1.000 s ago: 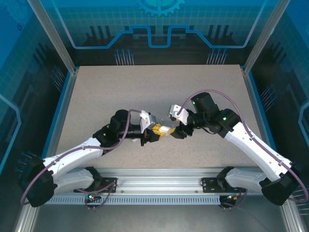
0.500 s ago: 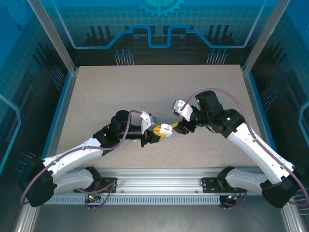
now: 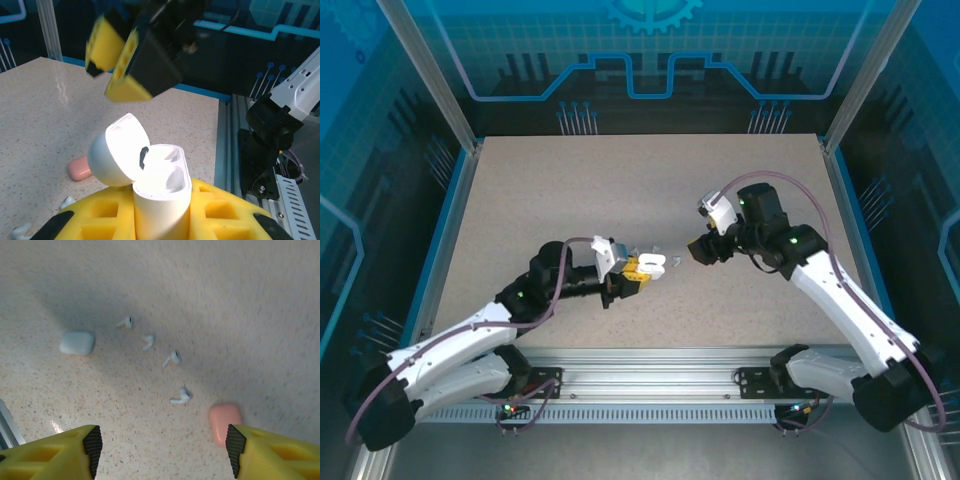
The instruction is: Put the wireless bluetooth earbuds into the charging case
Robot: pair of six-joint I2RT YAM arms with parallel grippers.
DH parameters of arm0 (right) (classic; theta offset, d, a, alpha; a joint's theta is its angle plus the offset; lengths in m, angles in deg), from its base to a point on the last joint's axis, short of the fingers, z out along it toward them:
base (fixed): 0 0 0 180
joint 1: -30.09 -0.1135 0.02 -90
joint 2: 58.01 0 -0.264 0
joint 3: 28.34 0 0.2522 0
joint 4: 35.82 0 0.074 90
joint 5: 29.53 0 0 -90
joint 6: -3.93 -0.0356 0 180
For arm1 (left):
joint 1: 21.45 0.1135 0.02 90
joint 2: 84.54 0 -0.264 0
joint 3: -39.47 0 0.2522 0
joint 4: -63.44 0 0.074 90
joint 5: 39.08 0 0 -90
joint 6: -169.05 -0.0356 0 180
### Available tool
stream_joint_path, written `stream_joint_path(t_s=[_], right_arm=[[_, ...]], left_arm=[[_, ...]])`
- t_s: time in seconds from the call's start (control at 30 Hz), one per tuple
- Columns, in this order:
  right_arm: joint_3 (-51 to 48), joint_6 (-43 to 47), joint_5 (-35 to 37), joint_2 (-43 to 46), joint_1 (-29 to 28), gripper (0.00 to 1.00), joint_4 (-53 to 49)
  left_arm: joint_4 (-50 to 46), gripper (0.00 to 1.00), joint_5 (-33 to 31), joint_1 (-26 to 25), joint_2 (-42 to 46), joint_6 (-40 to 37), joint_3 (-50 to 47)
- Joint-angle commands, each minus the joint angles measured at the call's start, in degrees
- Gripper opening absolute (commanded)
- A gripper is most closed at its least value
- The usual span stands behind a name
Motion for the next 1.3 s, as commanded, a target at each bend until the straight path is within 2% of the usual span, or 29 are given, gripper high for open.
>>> stream_joint_path(t_s=[0.0, 0.13, 0.57, 0.97, 1.27], right_arm=[[-1.22, -9.44, 0.36, -4.92, 0.44, 0.67, 1.73], [0.74, -13.74, -0.36, -12.85, -0.37, 0.62, 1.59], [15.97, -17.14, 12.03, -38.55, -7.21, 0.54, -6.65], [20.78, -18.95, 15.17, -46.98, -7.97, 0.46, -8.90], [22.80, -19.44, 15.45, -49.55, -7.88, 0.39, -10.17]], left_arm=[[2.00, 0.12, -2.99, -0.55, 3.87, 1.24, -2.00], [1.14, 0.12, -4.12, -0.57, 6.98, 1.74, -3.48], [0.02, 0.12, -4.69, -0.55, 9.71, 2.17, -4.57], [-1.17, 0.12, -5.50, -0.48, 13.38, 0.23, -5.47], [-1.41, 0.12, -5.59, -0.48, 13.35, -0.48, -5.39]])
